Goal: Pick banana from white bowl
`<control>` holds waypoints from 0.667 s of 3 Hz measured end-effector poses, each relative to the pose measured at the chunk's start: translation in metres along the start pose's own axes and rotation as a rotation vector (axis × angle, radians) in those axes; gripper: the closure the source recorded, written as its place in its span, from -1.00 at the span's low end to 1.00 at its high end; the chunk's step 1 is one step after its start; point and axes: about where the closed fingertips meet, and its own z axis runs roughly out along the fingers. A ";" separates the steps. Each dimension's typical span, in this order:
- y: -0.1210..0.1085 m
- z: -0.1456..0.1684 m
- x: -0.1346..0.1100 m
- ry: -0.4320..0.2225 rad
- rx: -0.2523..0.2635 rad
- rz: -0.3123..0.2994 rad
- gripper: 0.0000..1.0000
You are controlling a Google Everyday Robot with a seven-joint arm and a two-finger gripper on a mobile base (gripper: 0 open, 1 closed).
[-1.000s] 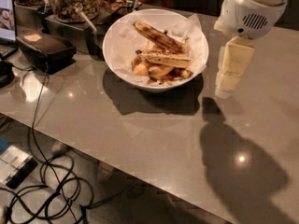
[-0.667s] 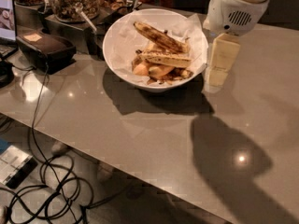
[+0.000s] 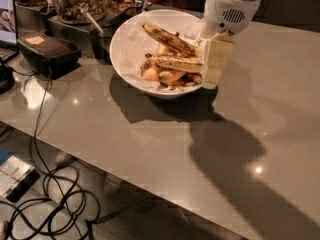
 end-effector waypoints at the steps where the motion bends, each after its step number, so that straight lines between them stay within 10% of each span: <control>1: -0.008 0.008 -0.007 -0.001 -0.011 0.002 -0.46; 2: -0.013 0.014 -0.013 -0.001 -0.019 0.000 -0.44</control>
Offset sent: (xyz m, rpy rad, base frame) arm 0.0026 0.0078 -0.0180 -0.0401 0.1142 0.0093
